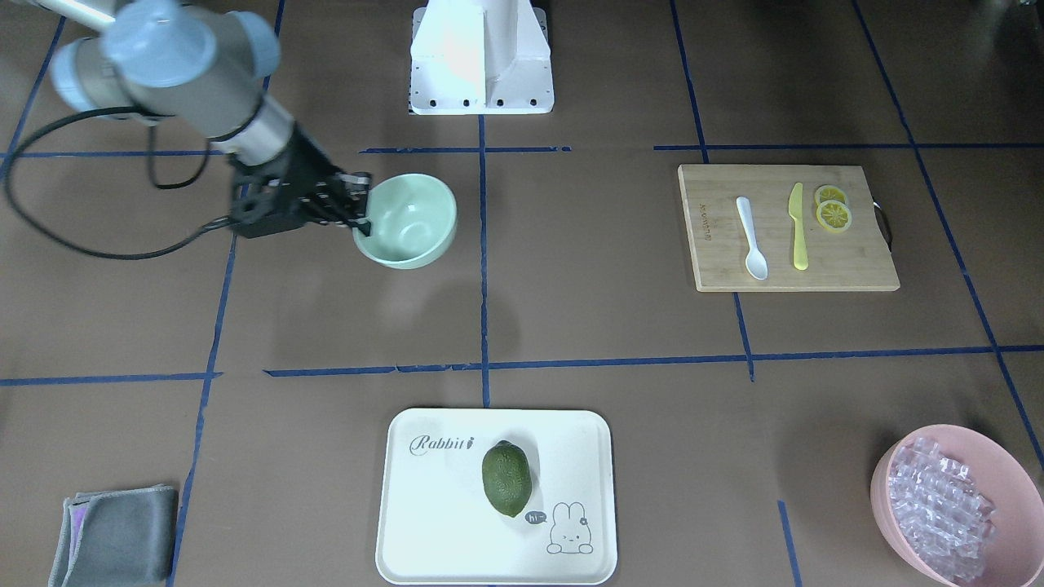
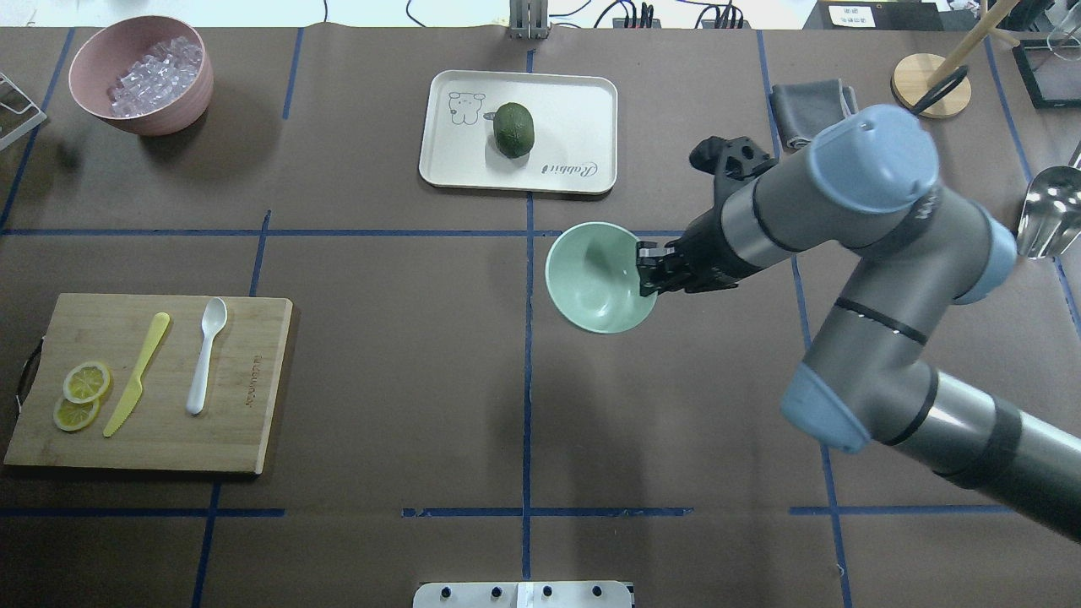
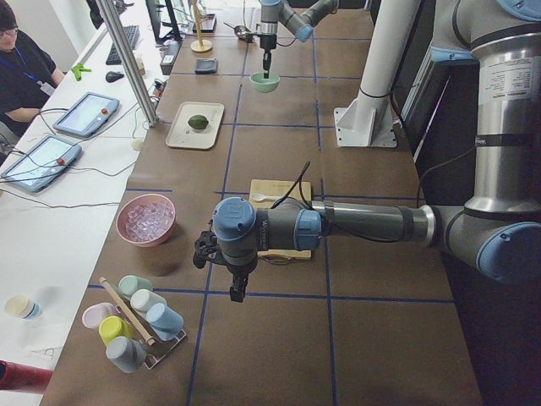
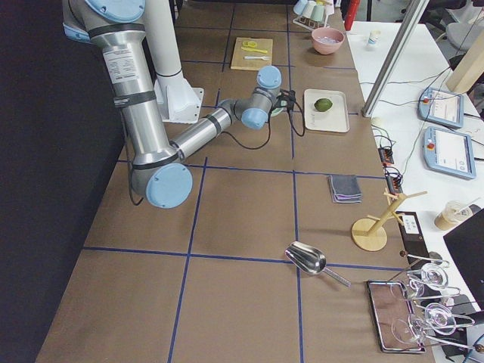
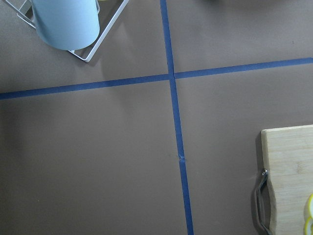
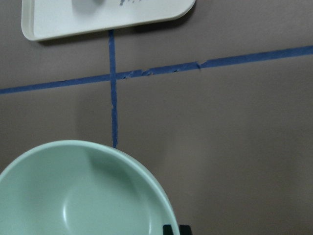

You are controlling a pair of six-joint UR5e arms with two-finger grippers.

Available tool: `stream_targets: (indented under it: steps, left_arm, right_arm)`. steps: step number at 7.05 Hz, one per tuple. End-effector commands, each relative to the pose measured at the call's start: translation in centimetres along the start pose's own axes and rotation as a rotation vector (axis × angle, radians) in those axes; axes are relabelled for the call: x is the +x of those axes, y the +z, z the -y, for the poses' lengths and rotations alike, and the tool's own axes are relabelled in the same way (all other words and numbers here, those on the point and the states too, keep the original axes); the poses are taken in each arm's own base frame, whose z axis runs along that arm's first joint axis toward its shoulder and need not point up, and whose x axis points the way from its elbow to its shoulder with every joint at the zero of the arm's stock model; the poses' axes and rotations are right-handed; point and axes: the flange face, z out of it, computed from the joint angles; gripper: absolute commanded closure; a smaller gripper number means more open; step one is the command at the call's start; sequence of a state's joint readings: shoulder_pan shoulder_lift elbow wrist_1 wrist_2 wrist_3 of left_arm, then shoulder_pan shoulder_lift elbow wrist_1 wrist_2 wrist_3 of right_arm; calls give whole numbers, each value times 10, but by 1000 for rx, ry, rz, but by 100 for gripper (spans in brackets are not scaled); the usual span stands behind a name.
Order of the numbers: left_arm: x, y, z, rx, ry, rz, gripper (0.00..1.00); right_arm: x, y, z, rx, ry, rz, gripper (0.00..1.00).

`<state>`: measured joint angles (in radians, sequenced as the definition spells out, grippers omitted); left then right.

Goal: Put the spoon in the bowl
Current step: 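Carry the green bowl with the right gripper to the table centre and set it down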

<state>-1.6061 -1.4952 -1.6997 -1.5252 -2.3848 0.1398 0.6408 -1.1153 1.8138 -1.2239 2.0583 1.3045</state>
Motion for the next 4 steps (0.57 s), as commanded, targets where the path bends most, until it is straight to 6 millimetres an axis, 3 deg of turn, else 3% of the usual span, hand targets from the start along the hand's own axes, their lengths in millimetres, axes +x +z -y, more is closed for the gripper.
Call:
stream_targets:
  steps: [1,2,4]
  left_arm:
    - [2,-2,0,3,2,0,0]
    - [2,-2,0,3,2,0,0]
    - [-1,1,-1,-2,-2,-1,0]
  right_arm:
    - [-36,67,-17,18,-19,-91,99]
    - [-36,92,-22,14,-22,-121,99]
    - [-43,101,-29,1,-28,-122,98]
